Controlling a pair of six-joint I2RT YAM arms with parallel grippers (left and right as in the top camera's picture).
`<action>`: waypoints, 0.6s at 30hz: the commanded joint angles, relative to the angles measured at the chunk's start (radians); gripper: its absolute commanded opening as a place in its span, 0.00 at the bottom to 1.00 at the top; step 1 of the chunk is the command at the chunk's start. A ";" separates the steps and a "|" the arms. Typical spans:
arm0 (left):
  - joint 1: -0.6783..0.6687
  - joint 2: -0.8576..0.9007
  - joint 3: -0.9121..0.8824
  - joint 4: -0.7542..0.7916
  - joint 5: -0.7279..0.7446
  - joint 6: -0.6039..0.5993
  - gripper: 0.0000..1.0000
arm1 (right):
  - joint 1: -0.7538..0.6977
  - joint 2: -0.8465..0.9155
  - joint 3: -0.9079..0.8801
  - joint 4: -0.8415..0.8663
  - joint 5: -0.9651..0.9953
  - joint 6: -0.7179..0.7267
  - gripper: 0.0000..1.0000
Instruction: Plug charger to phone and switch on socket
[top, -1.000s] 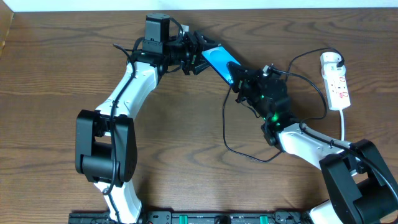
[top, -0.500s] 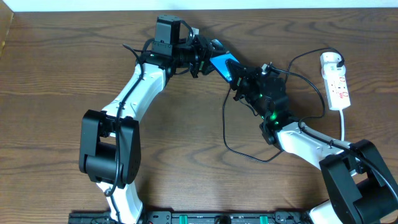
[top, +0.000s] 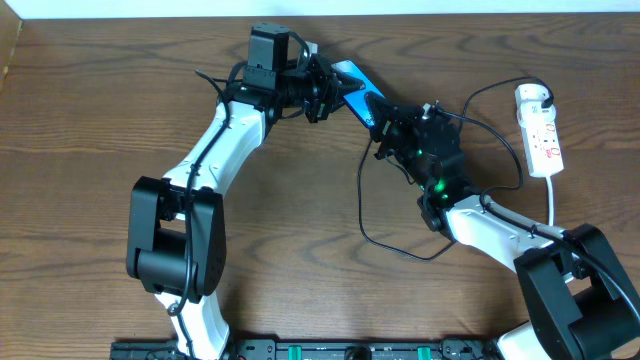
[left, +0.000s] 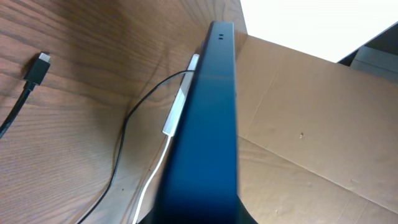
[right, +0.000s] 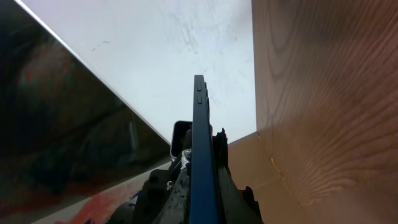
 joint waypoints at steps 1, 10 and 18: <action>0.005 -0.026 0.015 -0.010 -0.055 -0.029 0.07 | 0.007 -0.005 0.026 0.013 -0.001 -0.058 0.02; 0.021 -0.026 0.015 -0.006 -0.051 -0.003 0.08 | 0.007 -0.005 0.026 0.013 -0.001 -0.063 0.17; 0.084 -0.026 0.015 -0.007 -0.023 0.069 0.07 | -0.013 -0.005 0.026 -0.013 -0.001 -0.173 0.50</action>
